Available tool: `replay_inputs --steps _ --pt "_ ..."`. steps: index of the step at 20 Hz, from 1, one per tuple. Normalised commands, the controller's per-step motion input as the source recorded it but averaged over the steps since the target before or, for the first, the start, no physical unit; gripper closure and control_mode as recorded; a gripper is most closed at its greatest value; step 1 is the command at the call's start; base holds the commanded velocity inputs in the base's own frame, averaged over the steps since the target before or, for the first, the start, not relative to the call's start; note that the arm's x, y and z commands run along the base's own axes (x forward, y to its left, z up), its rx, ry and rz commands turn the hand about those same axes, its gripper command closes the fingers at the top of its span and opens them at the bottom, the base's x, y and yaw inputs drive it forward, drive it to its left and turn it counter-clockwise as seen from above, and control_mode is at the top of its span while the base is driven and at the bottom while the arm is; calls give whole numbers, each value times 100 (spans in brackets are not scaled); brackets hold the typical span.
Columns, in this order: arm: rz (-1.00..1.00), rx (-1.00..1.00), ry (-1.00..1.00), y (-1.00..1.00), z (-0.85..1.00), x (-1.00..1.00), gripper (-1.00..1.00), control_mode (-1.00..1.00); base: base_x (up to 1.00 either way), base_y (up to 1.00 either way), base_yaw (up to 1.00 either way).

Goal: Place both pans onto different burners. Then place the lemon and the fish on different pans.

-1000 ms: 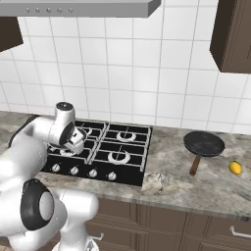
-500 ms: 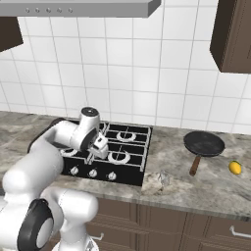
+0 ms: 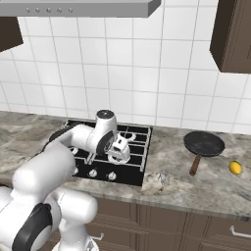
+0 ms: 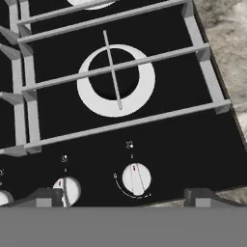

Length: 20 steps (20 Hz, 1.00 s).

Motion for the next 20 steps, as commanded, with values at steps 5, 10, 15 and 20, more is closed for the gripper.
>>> replay_inputs --steps 5,10,15,20 --pt "5 -15 0 -92 0 0 -100 -100 0 0 0" --pt "2 -9 0 -85 0 0 -100 -100 0 0 0" --pt "0 -1 0 -51 10 7 -100 -100 0 0 0" --pt "0 1 0 -46 31 11 -100 -100 0 0 0"
